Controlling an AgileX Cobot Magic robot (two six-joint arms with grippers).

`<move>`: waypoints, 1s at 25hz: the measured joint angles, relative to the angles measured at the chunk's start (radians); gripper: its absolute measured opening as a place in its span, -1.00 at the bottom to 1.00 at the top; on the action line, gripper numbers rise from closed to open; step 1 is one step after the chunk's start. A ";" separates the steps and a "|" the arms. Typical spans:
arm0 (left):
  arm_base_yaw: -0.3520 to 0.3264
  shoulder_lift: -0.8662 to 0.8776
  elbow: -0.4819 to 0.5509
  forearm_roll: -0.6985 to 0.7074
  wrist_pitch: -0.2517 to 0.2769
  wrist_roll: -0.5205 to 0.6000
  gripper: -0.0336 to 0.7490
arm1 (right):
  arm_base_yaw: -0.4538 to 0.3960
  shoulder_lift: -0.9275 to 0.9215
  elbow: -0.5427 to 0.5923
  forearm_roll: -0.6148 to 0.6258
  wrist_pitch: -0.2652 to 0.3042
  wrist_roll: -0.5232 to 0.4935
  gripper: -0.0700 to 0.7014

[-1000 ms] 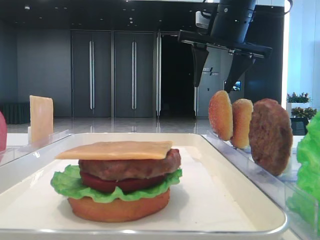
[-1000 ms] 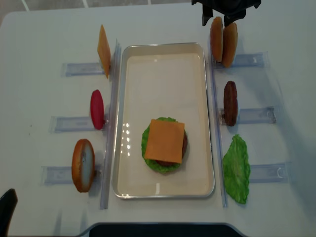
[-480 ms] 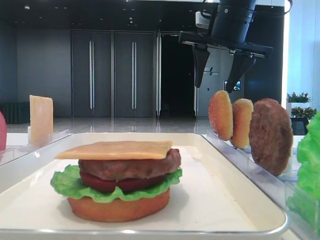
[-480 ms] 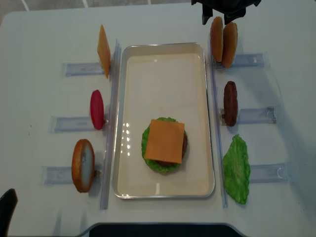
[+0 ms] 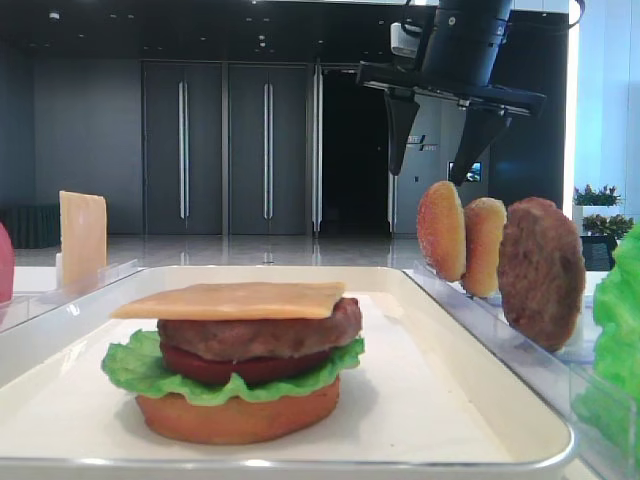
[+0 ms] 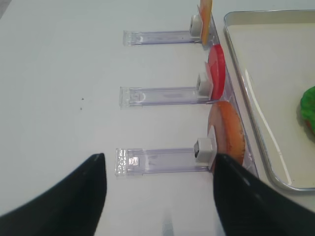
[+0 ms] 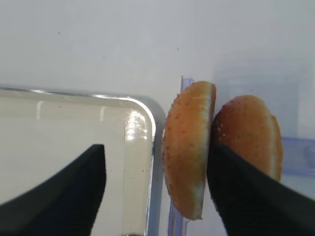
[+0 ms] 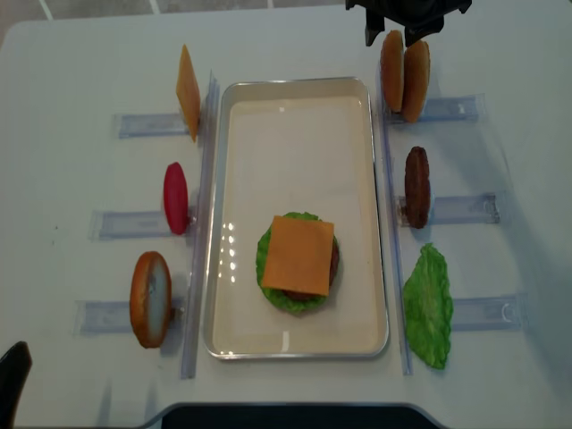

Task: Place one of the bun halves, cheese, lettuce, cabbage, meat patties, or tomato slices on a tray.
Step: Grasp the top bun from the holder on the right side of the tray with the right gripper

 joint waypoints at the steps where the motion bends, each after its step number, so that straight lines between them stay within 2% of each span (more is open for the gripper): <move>1: 0.000 0.000 0.000 0.000 0.000 0.000 0.41 | 0.000 0.000 0.000 0.000 0.000 0.000 0.39; 7: 0.000 0.000 0.000 0.000 0.000 0.000 0.41 | 0.000 0.001 0.000 0.000 0.000 0.000 0.38; 14: 0.000 0.000 0.000 0.000 0.000 0.000 0.41 | 0.017 0.053 0.000 0.016 0.025 0.000 0.38; 19: 0.000 0.000 0.000 0.000 0.000 0.000 0.41 | 0.020 0.056 0.000 0.013 0.012 0.000 0.37; 23: 0.000 0.000 0.000 0.000 0.000 0.000 0.41 | 0.020 0.056 0.000 -0.039 0.011 0.000 0.16; 25: 0.000 0.000 0.000 0.000 0.000 0.000 0.41 | 0.020 0.056 0.000 -0.067 0.011 0.000 -0.04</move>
